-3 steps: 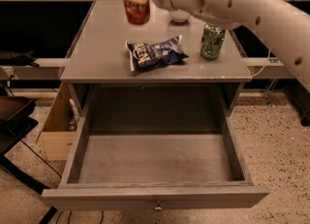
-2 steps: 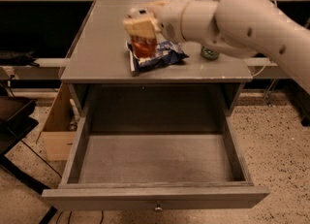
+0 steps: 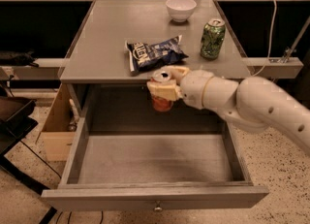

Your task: Place coke can into top drawer

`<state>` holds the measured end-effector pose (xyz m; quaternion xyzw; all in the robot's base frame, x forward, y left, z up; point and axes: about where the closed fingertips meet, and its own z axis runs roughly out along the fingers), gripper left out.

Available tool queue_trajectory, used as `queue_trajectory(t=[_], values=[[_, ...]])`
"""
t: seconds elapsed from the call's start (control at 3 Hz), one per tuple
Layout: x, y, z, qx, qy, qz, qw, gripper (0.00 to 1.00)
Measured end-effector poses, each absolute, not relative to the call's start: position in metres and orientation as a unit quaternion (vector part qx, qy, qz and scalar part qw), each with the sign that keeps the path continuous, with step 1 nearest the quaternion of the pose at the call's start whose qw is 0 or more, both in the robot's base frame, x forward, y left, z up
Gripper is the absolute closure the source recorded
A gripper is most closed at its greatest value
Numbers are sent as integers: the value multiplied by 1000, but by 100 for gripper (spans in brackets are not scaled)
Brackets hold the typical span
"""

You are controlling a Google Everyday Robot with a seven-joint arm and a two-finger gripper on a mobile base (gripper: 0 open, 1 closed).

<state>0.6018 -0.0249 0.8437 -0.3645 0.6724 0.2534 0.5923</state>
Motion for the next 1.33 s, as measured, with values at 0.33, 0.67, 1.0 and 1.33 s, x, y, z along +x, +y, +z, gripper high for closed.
queue_trajectory(t=[0.33, 0.67, 1.0, 1.33], values=[[609, -40, 768, -344, 658, 274, 611, 100], [614, -49, 728, -333, 653, 288, 617, 100], [611, -53, 704, -320, 655, 287, 622, 100], [611, -52, 703, -319, 655, 288, 622, 81]])
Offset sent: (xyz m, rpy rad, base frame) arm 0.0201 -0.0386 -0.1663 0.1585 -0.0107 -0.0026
